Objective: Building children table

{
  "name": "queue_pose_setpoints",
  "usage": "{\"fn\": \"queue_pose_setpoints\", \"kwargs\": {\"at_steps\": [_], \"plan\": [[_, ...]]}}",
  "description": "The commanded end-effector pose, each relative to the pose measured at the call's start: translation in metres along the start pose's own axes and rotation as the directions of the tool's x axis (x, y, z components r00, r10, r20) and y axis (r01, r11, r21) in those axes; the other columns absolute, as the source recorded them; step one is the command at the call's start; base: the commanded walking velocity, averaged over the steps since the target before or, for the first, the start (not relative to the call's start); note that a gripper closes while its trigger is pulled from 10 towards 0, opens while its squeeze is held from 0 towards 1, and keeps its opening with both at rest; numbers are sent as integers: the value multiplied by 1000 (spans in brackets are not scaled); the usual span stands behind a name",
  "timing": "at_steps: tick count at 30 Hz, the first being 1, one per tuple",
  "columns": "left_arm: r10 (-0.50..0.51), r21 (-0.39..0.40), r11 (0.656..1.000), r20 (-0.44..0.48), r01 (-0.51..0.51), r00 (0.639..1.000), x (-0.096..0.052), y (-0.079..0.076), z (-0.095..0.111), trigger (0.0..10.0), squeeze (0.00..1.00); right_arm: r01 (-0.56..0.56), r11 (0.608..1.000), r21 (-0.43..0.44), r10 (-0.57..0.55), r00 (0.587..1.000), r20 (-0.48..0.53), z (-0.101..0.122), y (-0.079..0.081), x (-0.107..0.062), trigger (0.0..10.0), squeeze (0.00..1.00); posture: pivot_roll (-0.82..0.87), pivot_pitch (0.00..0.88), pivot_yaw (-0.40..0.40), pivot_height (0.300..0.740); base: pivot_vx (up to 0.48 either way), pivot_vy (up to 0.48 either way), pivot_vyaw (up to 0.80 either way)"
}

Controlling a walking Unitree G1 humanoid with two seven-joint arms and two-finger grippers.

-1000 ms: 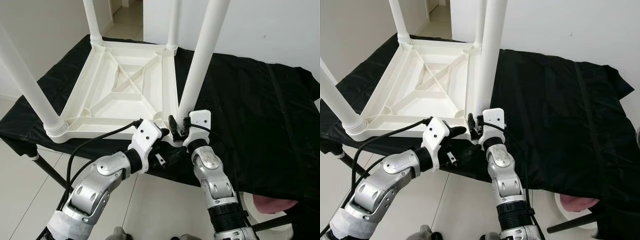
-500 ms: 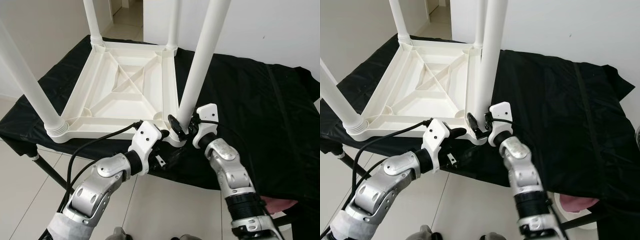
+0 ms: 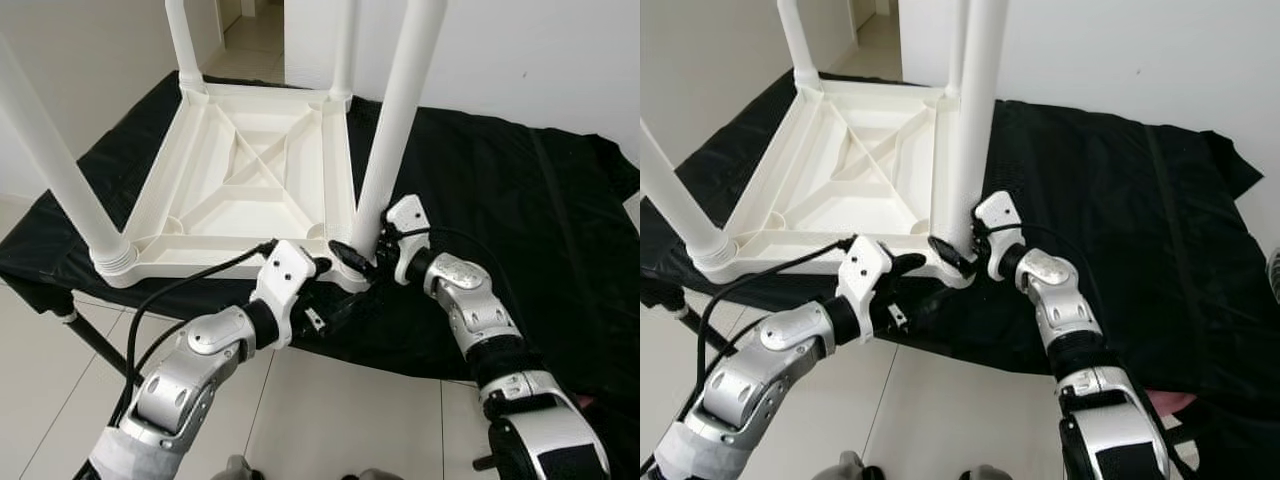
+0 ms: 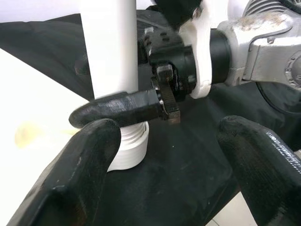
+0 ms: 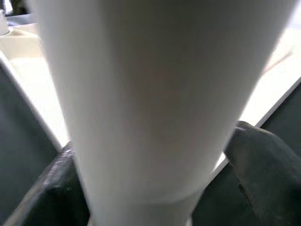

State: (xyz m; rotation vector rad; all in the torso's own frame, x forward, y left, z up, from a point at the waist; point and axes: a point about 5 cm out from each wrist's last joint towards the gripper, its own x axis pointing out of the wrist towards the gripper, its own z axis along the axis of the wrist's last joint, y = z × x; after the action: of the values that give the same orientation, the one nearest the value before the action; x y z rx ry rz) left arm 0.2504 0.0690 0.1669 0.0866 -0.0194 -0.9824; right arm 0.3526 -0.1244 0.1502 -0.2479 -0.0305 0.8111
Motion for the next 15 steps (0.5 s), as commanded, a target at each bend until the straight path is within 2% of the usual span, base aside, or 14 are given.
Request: {"fn": "queue_pose_setpoints", "kwargs": {"at_steps": [1, 2, 3, 15], "plan": [[14, 17, 1000, 1, -14, 1000, -2, 1, 3, 10000, 0, -36, 999, -3, 35, 998, -43, -8, 3, 2, 3843, 0, -33, 42, -27, 740, 0, 0, 0], [16, 18, 1000, 1, -16, 1000, -2, 1, 3, 10000, 0, -49, 999, 0, 49, 998, -47, -10, 3, 2, 3843, 0, -31, 41, -28, 740, 0, 0, 0], [20, 19, 1000, 2, -20, 1000, -3, 2, 3, 10000, 0, -57, 998, 3, 57, 997, -53, -12, 2, 1, 0, 0, -31, 41, -28, 740, 0, 0, 0], [12, 18, 1000, 12, -12, 1000, 1, 1, 5, 10000, 0, -44, 999, 16, 45, 997, -61, -19, -9, -5, 0, 0, -43, 43, -21, 740, 0, 0, 0]]}}
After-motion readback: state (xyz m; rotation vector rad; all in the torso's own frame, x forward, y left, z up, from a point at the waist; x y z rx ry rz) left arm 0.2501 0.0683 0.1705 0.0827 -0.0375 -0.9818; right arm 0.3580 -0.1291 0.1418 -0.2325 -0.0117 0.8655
